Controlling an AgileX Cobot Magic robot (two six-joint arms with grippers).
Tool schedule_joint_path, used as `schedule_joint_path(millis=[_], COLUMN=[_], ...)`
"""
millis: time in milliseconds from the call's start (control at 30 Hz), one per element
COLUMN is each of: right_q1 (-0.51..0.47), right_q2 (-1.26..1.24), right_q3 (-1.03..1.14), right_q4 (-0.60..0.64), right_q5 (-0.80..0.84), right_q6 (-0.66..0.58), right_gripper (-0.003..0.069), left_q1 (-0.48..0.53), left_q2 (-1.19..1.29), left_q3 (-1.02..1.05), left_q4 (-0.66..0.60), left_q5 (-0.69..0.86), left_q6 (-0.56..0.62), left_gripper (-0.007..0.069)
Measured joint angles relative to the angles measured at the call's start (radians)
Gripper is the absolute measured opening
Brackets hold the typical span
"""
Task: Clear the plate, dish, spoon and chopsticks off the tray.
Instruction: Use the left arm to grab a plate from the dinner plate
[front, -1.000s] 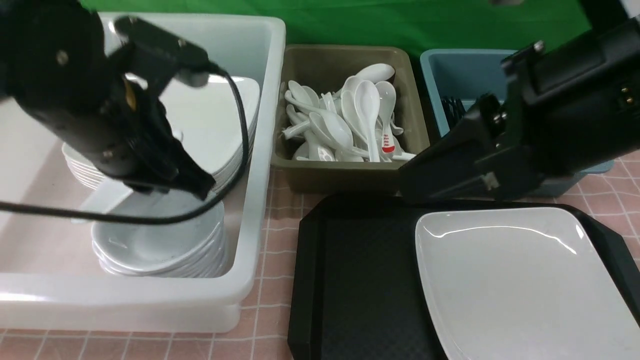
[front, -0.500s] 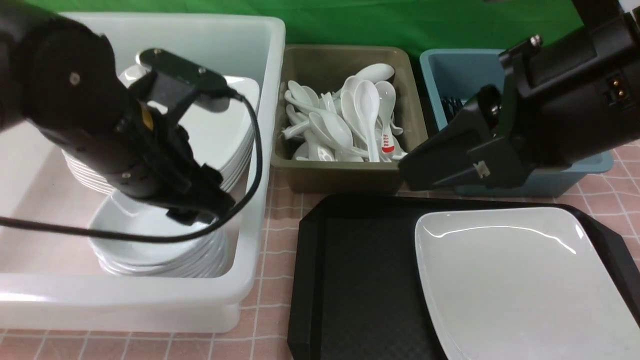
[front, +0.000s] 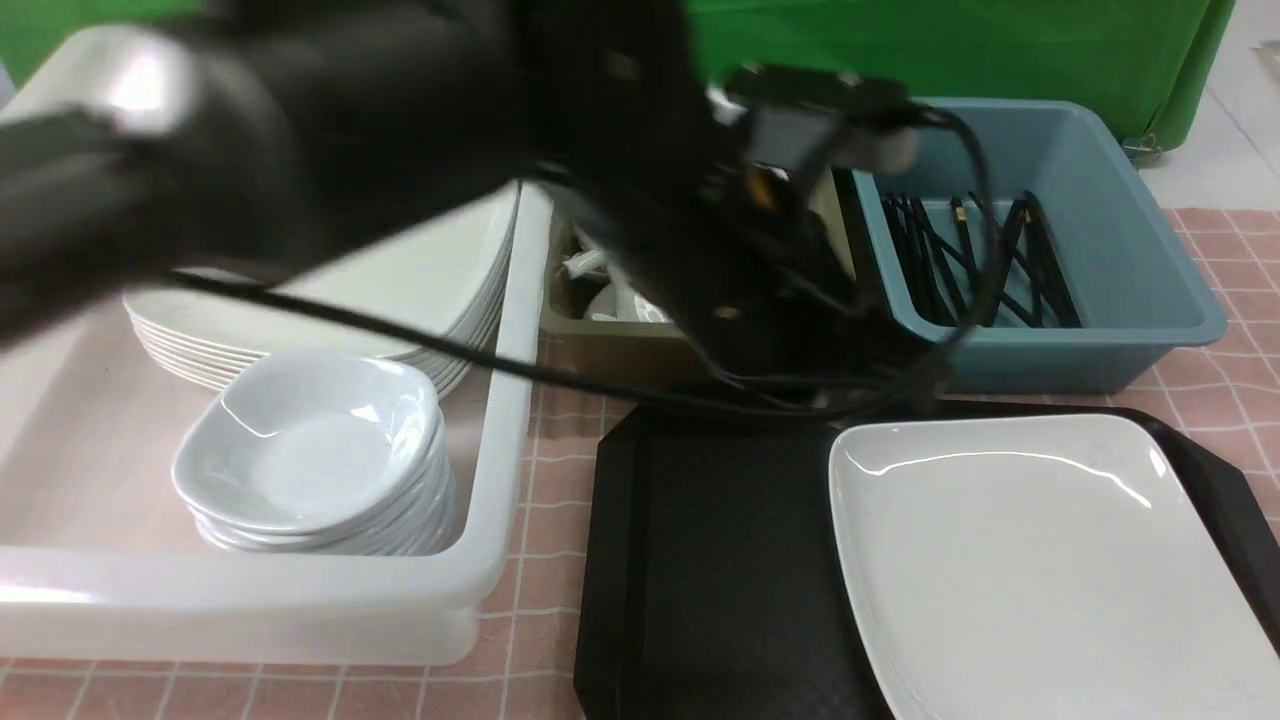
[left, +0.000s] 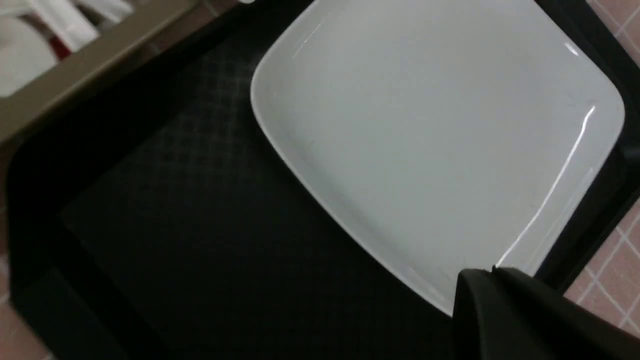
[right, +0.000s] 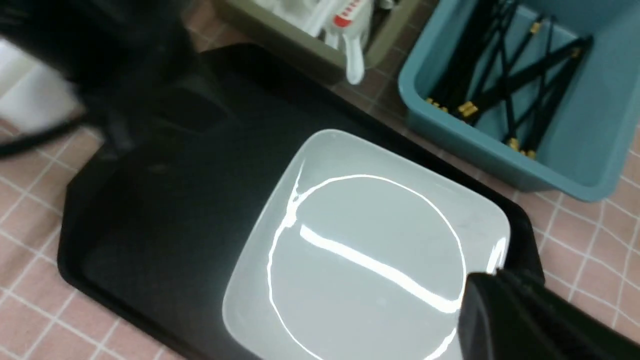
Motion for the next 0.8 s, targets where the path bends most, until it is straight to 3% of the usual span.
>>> schedule_joint_path(millis=[167,233,267,333,500,700,800], right_q1=[0.0,0.0,0.0,0.0,0.0,0.0,0.0], right_q2=[-0.093,-0.128,-0.131,-0.14,-0.141,-0.141,-0.141], right_q3=[0.08,0.12,0.125,0.15,0.16,0.16,0.16], right_q4=[-0.005,-0.012,-0.013,-0.017,-0.021,-0.021,-0.022], right_q5=[0.0,0.0,0.0,0.0,0.0,0.0,0.0], right_q6=[0.034,0.064,0.069,0.092,0.097,0.098,0.098], right_gripper=[0.003,0.003,0.003,0.003,0.003,0.003,0.003], left_q1=[0.001,0.016,0.016,0.032,0.065,0.076,0.074], left_q2=[0.186,0.286,0.292,0.358,0.433,0.482,0.495], left_q3=[-0.138,-0.204,-0.208,-0.247,-0.267,-0.267,-0.267], left_q4=[0.033,0.049,0.051,0.062,0.078,0.052,-0.045], left_q5=[0.025,0.028,0.028,0.012,-0.05,-0.12,-0.148], left_q6=[-0.038,-0.058,-0.059,-0.072,-0.117,-0.099,-0.036], left_gripper=[0.009,0.0211,0.0211,0.0332,0.0504,0.0541,0.0531])
